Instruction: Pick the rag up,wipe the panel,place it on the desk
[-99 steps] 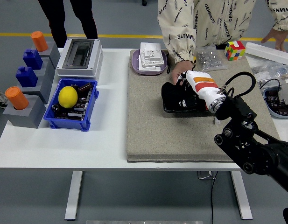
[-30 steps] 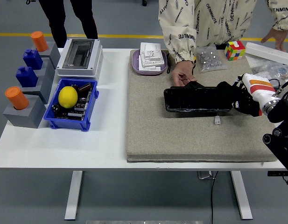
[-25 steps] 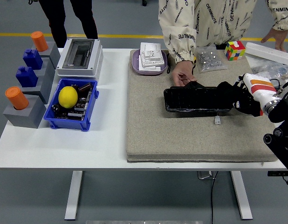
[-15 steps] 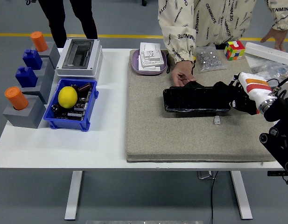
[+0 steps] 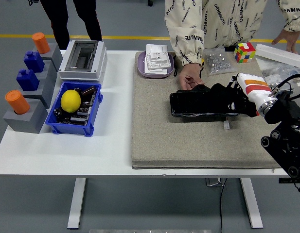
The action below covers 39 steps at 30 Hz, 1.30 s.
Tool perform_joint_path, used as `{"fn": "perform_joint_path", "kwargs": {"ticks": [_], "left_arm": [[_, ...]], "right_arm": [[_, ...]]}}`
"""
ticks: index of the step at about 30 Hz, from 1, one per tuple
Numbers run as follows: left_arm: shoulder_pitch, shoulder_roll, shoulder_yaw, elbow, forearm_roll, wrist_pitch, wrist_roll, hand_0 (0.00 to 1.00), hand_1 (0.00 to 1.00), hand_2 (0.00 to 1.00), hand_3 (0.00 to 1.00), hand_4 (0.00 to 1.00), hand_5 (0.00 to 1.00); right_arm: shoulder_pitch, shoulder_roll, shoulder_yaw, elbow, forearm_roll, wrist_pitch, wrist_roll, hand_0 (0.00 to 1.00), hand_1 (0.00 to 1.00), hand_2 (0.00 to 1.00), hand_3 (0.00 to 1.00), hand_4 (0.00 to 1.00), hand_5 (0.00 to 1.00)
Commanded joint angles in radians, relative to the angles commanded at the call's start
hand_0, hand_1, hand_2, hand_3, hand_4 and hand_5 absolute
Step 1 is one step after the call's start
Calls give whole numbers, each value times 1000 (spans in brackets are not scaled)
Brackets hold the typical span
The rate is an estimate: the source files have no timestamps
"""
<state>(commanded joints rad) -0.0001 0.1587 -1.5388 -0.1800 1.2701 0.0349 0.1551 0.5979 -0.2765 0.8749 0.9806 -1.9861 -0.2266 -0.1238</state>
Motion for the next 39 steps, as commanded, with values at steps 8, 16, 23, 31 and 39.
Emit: {"fn": "perform_joint_path", "kwargs": {"ticks": [8, 16, 23, 31, 39], "left_arm": [[5, 3, 6, 0, 0, 0, 2, 643, 689, 724, 564, 593, 468], [4, 6, 16, 0, -3, -1, 0, 643, 690, 724, 565, 592, 467], [6, 8, 18, 0, -2, 0, 2, 643, 690, 722, 564, 593, 469], [5, 9, 17, 0, 0, 0, 4, 642, 689, 722, 565, 593, 469], [-3, 11, 26, 0, -5, -1, 1, 642, 689, 724, 565, 592, 468]], "right_arm": [[1, 45, -7, -1, -4, -3, -1, 247, 300, 394, 392, 998, 39], [28, 100, -37, -4, -5, -4, -2, 249, 299, 395, 393, 998, 39], [48, 138, -54, -4, -7, -5, -2, 248, 300, 395, 393, 998, 38], [50, 196, -44, -3, -13, -11, 0, 247, 300, 394, 392, 998, 40], [75, 241, -81, -1, -10, -12, 0, 247, 301, 394, 392, 998, 40]]}}
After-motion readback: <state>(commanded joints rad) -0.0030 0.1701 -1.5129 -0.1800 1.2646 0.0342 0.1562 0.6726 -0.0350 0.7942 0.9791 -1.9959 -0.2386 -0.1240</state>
